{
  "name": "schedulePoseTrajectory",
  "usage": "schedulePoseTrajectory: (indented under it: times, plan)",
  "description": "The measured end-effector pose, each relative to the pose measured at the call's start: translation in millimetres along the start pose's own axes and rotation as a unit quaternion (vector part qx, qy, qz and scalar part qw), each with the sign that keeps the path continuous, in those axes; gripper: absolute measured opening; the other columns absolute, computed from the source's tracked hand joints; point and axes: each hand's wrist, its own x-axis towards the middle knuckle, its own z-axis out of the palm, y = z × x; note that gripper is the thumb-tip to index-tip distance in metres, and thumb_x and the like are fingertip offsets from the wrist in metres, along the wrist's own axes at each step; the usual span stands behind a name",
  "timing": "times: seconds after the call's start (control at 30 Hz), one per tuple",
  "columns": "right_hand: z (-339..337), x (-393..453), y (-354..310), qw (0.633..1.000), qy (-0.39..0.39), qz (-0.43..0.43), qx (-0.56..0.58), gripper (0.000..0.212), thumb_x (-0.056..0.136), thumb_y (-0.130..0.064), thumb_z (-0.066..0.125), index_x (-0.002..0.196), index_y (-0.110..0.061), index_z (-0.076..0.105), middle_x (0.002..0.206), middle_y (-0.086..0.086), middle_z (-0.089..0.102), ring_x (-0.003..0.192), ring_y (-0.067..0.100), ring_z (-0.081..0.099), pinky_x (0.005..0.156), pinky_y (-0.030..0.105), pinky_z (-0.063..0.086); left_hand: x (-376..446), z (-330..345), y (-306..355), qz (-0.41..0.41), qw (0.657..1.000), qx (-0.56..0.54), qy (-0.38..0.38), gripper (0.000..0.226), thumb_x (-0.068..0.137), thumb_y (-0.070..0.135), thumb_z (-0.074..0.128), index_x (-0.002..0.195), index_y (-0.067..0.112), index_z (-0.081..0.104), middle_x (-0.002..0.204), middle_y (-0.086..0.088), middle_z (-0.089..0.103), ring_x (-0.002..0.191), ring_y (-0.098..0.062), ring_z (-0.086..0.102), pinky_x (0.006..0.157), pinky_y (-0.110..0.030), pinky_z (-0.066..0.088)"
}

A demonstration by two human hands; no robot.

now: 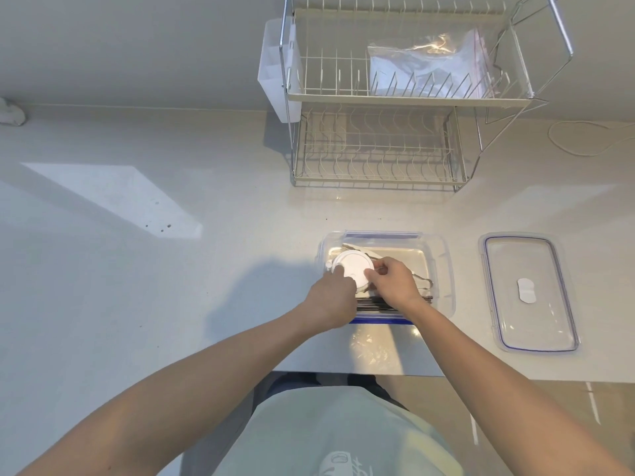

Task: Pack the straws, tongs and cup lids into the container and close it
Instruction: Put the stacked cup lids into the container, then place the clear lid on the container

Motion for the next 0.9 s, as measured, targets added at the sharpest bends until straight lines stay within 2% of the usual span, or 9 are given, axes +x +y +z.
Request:
schedulePoseTrajectory:
  times: [0.17,0.27,0.37,0.47,0.53,0.63,0.7,0.77,0.9]
  plan:
    - [-1.8,-1.7,-0.8,0.999,0.009,-0.010,-0.047,0.020,0.095,-0.031,0.068,0.103,-0.013,0.066,0.091,0.002,0.073,0.085,0.024,0.071,0.083,0.045,0.058,1.9,7.4,1.2,0.072,0.990,0.119,0.034,0.028,0.097,0.014,0.050,0.117,0.006,0.068,0.131,-0.011,0.053,0.117,-0.028,0.054,0.078,-0.035,0.042]
    - [-7.9,-6.1,-4.9,0.997,0.009,-0.025,-0.077,0.024,0.094,-0.034,0.069,0.106,-0.013,0.066,0.090,-0.003,0.069,0.081,0.018,0.068,0.073,0.033,0.053,4.7,3.1,-1.2,0.068,0.992,0.103,0.037,0.027,0.098,0.017,0.049,0.116,0.009,0.068,0.123,-0.008,0.057,0.109,-0.027,0.059,0.069,-0.034,0.039]
    - [-27.9,-15.4,-11.3,0.996,0.036,-0.069,-0.049,0.020,0.094,-0.035,0.068,0.102,-0.016,0.070,0.093,-0.004,0.072,0.085,0.016,0.067,0.073,0.030,0.052,13.2,-10.6,3.3,0.082,0.993,0.069,0.047,0.028,0.098,0.024,0.048,0.115,0.011,0.066,0.116,-0.010,0.064,0.106,-0.031,0.063,0.073,-0.035,0.044]
    - [-63.9,-34.2,-9.1,0.983,0.124,-0.132,0.016,0.019,0.095,-0.039,0.063,0.099,-0.023,0.072,0.090,-0.011,0.072,0.082,0.009,0.067,0.074,0.031,0.057,29.1,-28.4,22.6,0.127,0.990,0.003,0.056,0.034,0.100,0.030,0.050,0.128,0.016,0.064,0.125,-0.006,0.065,0.115,-0.028,0.061,0.090,-0.039,0.051]
    - [-90.8,-47.3,5.6,0.961,0.221,-0.168,-0.018,0.022,0.097,-0.041,0.060,0.105,-0.024,0.071,0.096,-0.012,0.070,0.079,0.006,0.065,0.071,0.030,0.055,43.5,-38.8,46.4,0.164,0.985,-0.021,0.048,0.039,0.100,0.036,0.051,0.134,0.020,0.062,0.131,-0.003,0.063,0.120,-0.025,0.058,0.095,-0.037,0.048]
    - [-127.7,-62.6,46.1,0.936,0.314,-0.134,-0.087,0.033,0.097,-0.039,0.062,0.126,-0.022,0.066,0.121,-0.003,0.065,0.100,0.016,0.065,0.080,0.037,0.055,68.1,-44.4,94.6,0.221,0.974,-0.028,0.038,0.047,0.098,0.043,0.055,0.139,0.021,0.058,0.139,-0.002,0.057,0.126,-0.021,0.056,0.105,-0.038,0.046]
    - [-146.6,-69.2,80.1,0.942,0.298,-0.081,-0.129,0.051,0.096,-0.040,0.066,0.143,-0.021,0.056,0.145,0.006,0.054,0.132,0.025,0.050,0.100,0.045,0.051,83.6,-40.1,130.0,0.246,0.968,-0.035,0.031,0.056,0.096,0.047,0.058,0.145,0.021,0.052,0.147,-0.004,0.050,0.131,-0.023,0.053,0.110,-0.039,0.043]
    - [-160.2,-75.4,112.3,0.952,0.238,-0.016,-0.191,0.076,0.094,-0.048,0.068,0.158,-0.025,0.037,0.166,0.014,0.027,0.152,0.035,0.022,0.119,0.050,0.032,98.4,-30.1,162.8,0.257,0.966,-0.030,0.022,0.067,0.094,0.049,0.060,0.153,0.023,0.043,0.160,-0.009,0.036,0.144,-0.026,0.040,0.117,-0.039,0.035]
    - [-170.8,-81.8,164.6,0.940,0.144,0.058,-0.303,0.098,0.089,-0.060,0.066,0.165,-0.033,0.011,0.172,0.016,-0.008,0.156,0.045,-0.003,0.123,0.058,0.015,129.0,-3.6,209.7,0.274,0.961,0.037,0.008,0.085,0.090,0.051,0.066,0.160,0.024,0.026,0.171,-0.014,0.010,0.155,-0.030,0.017,0.122,-0.042,0.024]
